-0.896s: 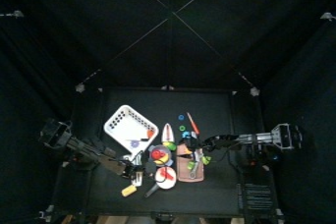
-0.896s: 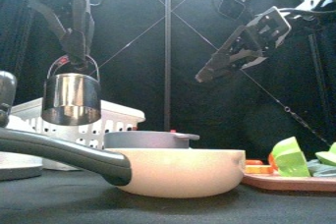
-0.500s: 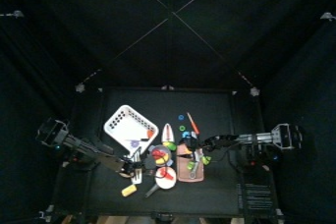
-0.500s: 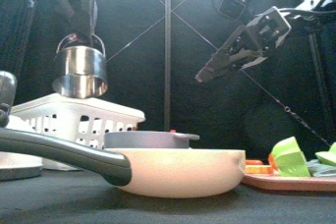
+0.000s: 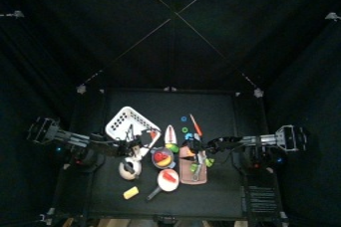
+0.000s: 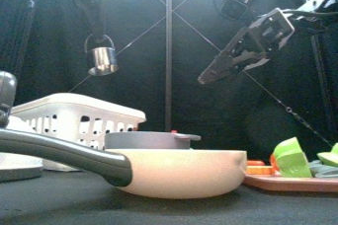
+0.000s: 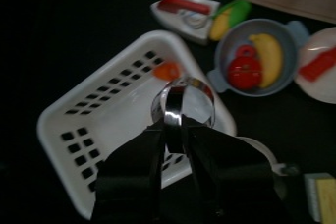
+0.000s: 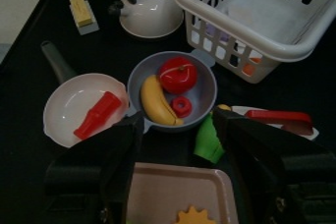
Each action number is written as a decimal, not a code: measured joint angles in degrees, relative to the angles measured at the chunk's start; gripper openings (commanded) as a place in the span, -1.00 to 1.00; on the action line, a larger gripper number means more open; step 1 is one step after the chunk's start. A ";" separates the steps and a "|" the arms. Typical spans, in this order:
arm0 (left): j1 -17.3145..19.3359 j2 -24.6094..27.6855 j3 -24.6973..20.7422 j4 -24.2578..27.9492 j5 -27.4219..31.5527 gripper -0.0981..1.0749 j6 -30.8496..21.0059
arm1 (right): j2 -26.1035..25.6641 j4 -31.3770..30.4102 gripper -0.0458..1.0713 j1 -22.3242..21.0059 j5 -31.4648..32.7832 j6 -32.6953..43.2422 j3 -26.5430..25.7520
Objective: Place cookie cutter in basket
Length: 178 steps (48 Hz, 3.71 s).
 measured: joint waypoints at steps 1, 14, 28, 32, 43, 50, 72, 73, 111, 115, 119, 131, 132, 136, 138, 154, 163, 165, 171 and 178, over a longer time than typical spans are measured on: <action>1.23 -0.88 1.14 0.00 -0.26 0.21 -0.44 | 0.00 0.00 0.71 0.00 0.00 0.00 0.00; 14.94 -8.96 15.03 -0.18 -8.70 0.21 -3.60 | -0.09 0.00 0.71 0.00 0.00 -0.09 0.09; 25.93 -18.54 26.89 -5.98 -28.92 0.21 -5.98 | 0.00 -0.09 0.71 -0.18 0.00 -0.09 0.18; 27.86 -19.51 28.74 -7.56 -32.26 0.21 -5.89 | 0.18 -0.09 0.71 -0.18 0.00 -0.09 0.09; 28.56 -17.58 29.53 -8.09 -33.05 0.21 -5.62 | 1.14 -0.18 0.71 -0.44 0.00 -0.09 0.09; 28.83 -15.12 29.53 -8.00 -32.34 0.21 -5.62 | 1.58 -0.18 0.71 -0.44 0.00 -0.09 0.00; 30.50 -9.76 29.53 -12.74 -32.26 0.21 -5.71 | 1.67 -0.26 0.71 -0.53 0.00 -0.09 0.00; 30.59 -9.58 29.53 -12.74 -32.26 0.21 -5.71 | 1.76 -0.18 0.71 -0.53 0.00 -0.09 0.00; 33.31 -3.96 29.53 -14.15 -31.20 0.24 -5.71 | 1.67 -0.35 0.71 -0.53 0.00 -0.09 0.00; 33.31 -3.96 29.53 -14.24 -31.11 0.24 -5.62 | 1.76 -0.35 0.71 -0.53 0.00 -0.09 0.00; 33.31 -3.96 29.53 -14.24 -31.11 0.25 -5.62 | 1.76 -0.35 0.71 -0.53 0.00 -0.09 0.00; 33.31 -3.96 29.53 -14.33 -31.03 0.32 -5.62 | 1.76 -0.35 0.71 -0.53 0.00 -0.09 0.00; 33.31 -3.87 29.44 -14.33 -31.03 0.34 -5.62 | 1.76 -0.35 0.71 -0.53 0.00 -0.09 0.00; 33.31 -3.96 29.36 -14.33 -31.03 0.40 -5.62 | 1.76 -0.35 0.71 -0.53 0.00 -0.09 0.00; 33.40 -3.96 29.36 -14.41 -31.03 0.43 -5.62 | 1.76 -0.44 0.71 -0.53 0.00 -0.09 0.00; 33.40 -3.96 29.18 -14.41 -31.11 0.46 -5.71 | 1.76 -0.44 0.71 -0.53 0.09 -0.09 0.00; 33.40 -3.87 29.18 -14.41 -31.11 0.46 -5.71 | 1.76 -0.53 0.71 -0.53 0.44 -0.09 0.00; 33.31 -3.96 29.18 -14.50 -31.11 0.46 -5.71 | 1.76 -0.53 0.71 -0.53 0.44 -0.09 0.00; 33.31 -3.87 29.18 -14.41 -31.11 0.46 -5.62 | 1.76 -0.44 0.71 -0.53 0.44 -0.09 0.00; 33.22 -3.87 29.09 -14.41 -31.29 0.46 -5.71 | 1.76 -0.44 0.71 -0.53 0.44 -0.09 0.00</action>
